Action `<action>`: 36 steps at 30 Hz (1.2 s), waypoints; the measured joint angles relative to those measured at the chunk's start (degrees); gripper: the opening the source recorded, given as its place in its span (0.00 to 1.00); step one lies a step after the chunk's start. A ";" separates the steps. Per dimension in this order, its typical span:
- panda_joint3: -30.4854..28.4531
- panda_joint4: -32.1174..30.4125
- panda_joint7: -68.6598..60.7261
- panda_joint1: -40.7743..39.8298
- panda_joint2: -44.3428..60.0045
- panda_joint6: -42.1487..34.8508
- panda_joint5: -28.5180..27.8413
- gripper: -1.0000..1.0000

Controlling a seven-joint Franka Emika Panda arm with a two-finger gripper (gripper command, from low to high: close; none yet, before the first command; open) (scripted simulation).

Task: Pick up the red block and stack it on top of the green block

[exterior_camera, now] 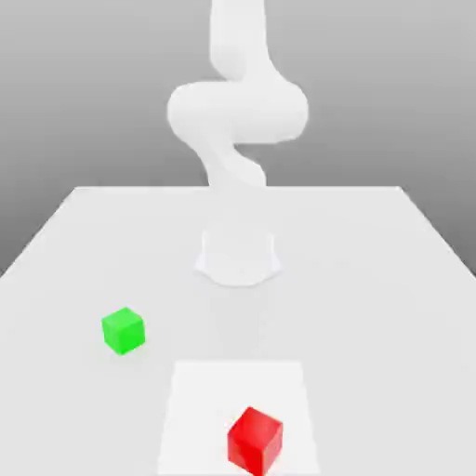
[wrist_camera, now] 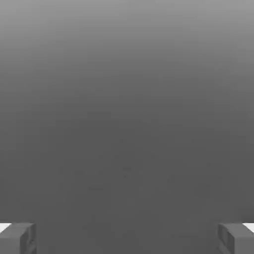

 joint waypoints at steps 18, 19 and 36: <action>8.92 -6.65 29.09 -8.52 37.84 13.70 -9.20 0.50; 8.94 -7.03 30.27 -8.53 39.83 14.51 -9.11 0.50; 6.11 -8.03 38.67 -5.37 62.58 28.71 -9.03 0.00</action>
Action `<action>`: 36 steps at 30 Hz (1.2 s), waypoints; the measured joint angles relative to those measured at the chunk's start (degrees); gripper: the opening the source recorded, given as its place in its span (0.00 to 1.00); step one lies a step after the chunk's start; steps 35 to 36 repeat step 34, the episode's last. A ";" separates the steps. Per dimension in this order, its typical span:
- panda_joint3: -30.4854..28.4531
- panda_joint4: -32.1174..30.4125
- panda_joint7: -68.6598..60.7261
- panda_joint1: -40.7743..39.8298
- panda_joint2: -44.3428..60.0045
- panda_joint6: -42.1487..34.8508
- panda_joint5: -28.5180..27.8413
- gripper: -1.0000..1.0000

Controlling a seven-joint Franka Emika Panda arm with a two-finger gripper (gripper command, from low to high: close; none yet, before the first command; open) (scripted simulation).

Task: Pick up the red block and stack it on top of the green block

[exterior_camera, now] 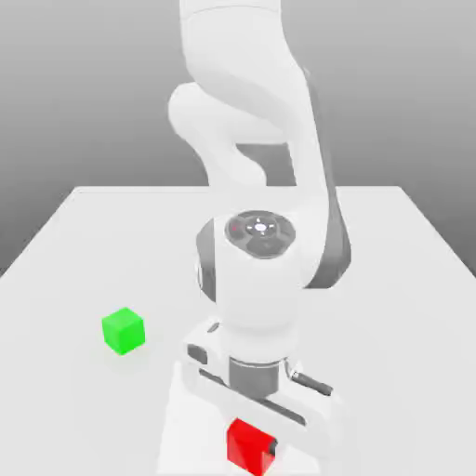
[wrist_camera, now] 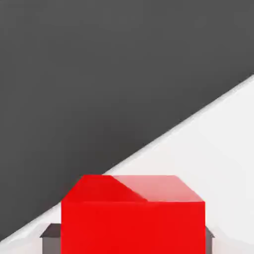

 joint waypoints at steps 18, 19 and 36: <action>-8.80 -21.71 20.48 -18.48 -30.60 -9.38 3.92 0.00; -9.72 -23.63 22.45 -20.08 -32.69 -9.42 4.21 0.00; -13.93 -31.28 28.46 -26.43 -24.45 7.27 9.12 1.00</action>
